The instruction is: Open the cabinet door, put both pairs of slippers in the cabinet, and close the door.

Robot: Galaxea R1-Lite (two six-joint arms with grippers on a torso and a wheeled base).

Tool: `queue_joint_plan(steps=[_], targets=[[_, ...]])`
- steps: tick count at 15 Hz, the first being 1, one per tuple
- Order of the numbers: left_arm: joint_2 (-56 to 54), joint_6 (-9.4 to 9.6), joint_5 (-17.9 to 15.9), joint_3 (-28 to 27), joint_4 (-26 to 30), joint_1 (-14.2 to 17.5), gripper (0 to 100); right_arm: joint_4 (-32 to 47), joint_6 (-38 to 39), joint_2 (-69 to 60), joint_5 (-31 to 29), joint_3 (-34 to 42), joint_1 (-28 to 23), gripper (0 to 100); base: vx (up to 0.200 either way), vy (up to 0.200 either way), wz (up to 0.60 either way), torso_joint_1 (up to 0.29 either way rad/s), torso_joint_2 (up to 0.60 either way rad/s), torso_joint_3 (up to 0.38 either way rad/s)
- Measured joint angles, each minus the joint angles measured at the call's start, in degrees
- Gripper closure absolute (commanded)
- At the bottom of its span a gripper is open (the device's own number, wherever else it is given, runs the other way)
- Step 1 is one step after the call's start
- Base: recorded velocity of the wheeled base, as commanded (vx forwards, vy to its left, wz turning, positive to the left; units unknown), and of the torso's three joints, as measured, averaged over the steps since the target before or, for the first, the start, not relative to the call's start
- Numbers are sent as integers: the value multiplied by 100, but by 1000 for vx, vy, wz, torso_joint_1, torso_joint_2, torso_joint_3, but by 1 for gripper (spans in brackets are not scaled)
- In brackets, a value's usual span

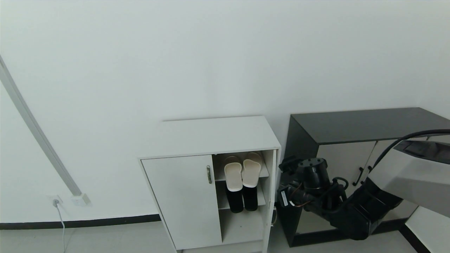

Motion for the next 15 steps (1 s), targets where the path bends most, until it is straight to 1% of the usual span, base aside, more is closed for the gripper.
queue_joint_plan(steps=[4, 8, 11, 13, 15], targets=[[0, 0, -5, 0, 0, 0, 100, 2, -6, 322, 16, -195, 30, 100, 0, 0, 0, 0, 0, 0], [0, -2, 1, 0, -2, 0, 100, -99, 71, 628, 130, -662, 272, 100, 0, 0, 0, 0, 0, 0], [0, -2, 1, 0, 0, 5, 100, -523, 99, 785, 249, -800, 355, 100, 0, 0, 0, 0, 0, 0], [0, 0, 1, 0, 0, 0, 100, -1164, 321, 862, 569, -756, 366, 100, 0, 0, 0, 0, 0, 0], [0, -2, 0, 0, 0, 0, 100, -1610, 407, 870, 664, -557, 361, 100, 0, 0, 0, 0, 0, 0]])
